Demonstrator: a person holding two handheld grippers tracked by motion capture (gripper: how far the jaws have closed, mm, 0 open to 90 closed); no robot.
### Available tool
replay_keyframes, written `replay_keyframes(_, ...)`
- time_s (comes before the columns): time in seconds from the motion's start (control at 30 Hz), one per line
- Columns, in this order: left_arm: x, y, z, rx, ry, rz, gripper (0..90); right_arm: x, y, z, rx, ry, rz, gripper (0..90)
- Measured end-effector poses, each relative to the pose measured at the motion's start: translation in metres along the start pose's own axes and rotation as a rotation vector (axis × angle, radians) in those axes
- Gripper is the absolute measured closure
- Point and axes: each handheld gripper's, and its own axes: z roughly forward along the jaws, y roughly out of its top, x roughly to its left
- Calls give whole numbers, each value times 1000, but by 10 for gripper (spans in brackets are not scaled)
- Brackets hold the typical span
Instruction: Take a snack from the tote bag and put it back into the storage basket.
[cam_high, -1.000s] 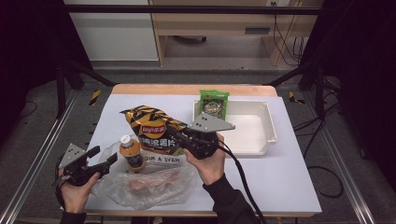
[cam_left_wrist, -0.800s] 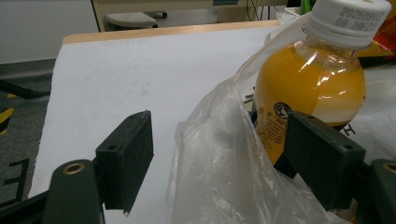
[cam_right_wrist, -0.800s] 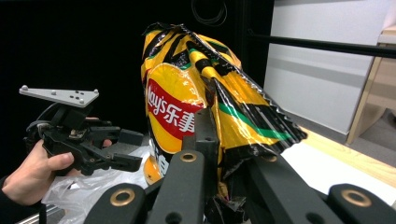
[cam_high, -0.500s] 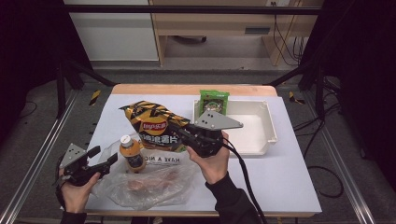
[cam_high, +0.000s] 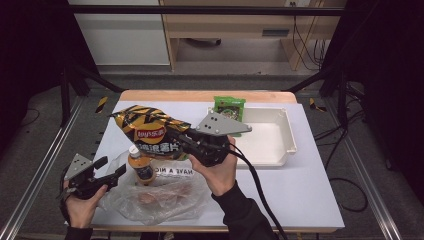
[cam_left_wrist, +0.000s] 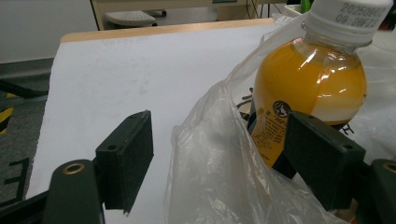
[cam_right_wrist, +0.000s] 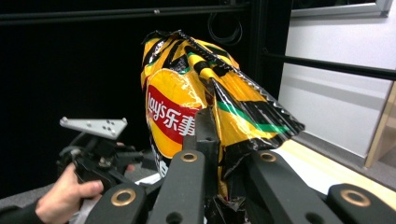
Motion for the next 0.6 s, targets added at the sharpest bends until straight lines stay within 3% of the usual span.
replay_keyframes(0.13,0,0,0,-1,0,-1,241,5,12,1,-13,-1,-18,874)
replay_keyframes(0.43,0,0,0,-2,0,0,241,4,32,2,-44,1,-7,875)
replay_keyframes(0.6,1,0,-1,-7,1,-5,241,-8,36,-4,-48,-43,-11,875)
